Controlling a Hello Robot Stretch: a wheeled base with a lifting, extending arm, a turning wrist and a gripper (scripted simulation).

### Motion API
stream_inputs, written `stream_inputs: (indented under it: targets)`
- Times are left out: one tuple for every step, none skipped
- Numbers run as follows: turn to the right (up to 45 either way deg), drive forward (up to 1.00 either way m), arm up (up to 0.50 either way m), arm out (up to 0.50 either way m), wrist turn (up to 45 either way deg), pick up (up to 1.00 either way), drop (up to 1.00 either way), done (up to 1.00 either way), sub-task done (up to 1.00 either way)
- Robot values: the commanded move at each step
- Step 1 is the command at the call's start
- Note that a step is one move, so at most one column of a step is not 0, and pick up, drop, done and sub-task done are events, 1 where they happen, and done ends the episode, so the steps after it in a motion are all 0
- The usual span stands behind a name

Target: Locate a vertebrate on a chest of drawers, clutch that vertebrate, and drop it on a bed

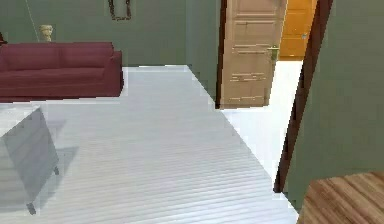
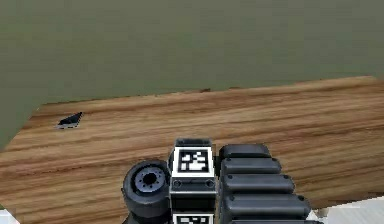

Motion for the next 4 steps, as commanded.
stream_inputs:
  targets:
    - [-45.0, 0.00, 0.00, 0.00, 0.0, 0.00, 0.00, 0.00, 0.00]
    - [-45.0, 0.00, 0.00, 0.00, 0.0, 0.00, 0.00, 0.00, 0.00]
    - [-45.0, 0.00, 0.00, 0.00, 0.0, 0.00, 0.00, 0.00, 0.00]
    - [-9.0, 0.00, 0.00, 0.00, 0.0, 0.00, 0.00, 0.00, 0.00]
